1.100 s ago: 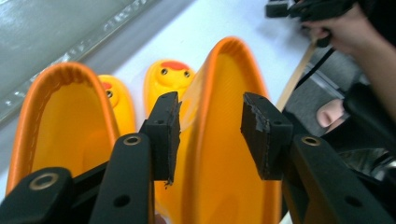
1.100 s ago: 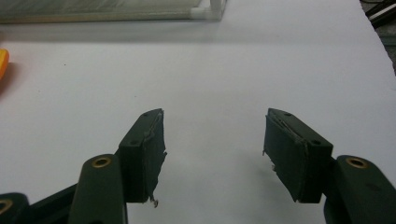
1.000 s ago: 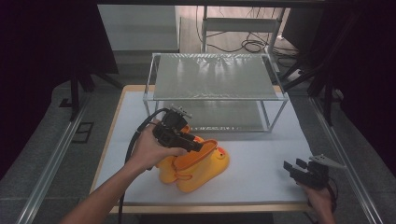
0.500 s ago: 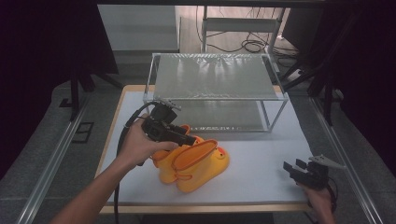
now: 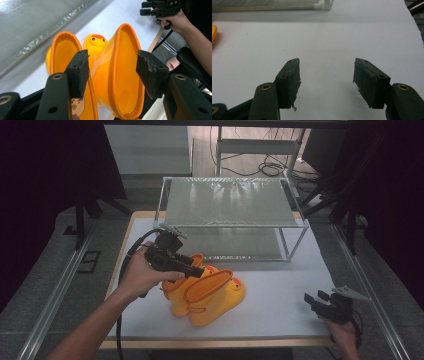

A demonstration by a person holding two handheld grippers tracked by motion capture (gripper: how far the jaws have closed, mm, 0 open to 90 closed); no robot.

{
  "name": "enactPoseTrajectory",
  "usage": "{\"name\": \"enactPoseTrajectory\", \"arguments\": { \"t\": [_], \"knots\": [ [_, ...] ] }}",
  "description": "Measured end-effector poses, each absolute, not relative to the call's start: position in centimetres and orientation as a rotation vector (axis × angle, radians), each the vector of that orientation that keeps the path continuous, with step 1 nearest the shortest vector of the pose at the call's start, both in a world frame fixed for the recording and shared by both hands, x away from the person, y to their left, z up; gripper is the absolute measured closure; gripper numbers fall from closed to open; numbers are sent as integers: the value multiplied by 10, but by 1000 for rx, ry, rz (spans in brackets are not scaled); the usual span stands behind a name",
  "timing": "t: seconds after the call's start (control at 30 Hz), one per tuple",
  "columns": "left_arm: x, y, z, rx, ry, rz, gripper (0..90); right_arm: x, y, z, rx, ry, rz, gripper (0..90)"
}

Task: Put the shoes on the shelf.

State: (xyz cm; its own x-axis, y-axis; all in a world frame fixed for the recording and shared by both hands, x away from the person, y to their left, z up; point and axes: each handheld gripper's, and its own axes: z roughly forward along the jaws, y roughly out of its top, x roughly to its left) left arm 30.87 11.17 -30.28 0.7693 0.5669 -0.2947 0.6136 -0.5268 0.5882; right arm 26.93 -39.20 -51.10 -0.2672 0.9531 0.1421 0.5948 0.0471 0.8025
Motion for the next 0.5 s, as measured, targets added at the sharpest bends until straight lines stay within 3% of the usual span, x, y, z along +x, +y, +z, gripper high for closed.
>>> {"name": "enactPoseTrajectory", "arguments": {
  "t": [0.5],
  "knots": [
    [322, 97, -328, 2362, 896, -159, 351, 270, -391, -513, 1559, 1909, 1096, 374]
  ]
}}
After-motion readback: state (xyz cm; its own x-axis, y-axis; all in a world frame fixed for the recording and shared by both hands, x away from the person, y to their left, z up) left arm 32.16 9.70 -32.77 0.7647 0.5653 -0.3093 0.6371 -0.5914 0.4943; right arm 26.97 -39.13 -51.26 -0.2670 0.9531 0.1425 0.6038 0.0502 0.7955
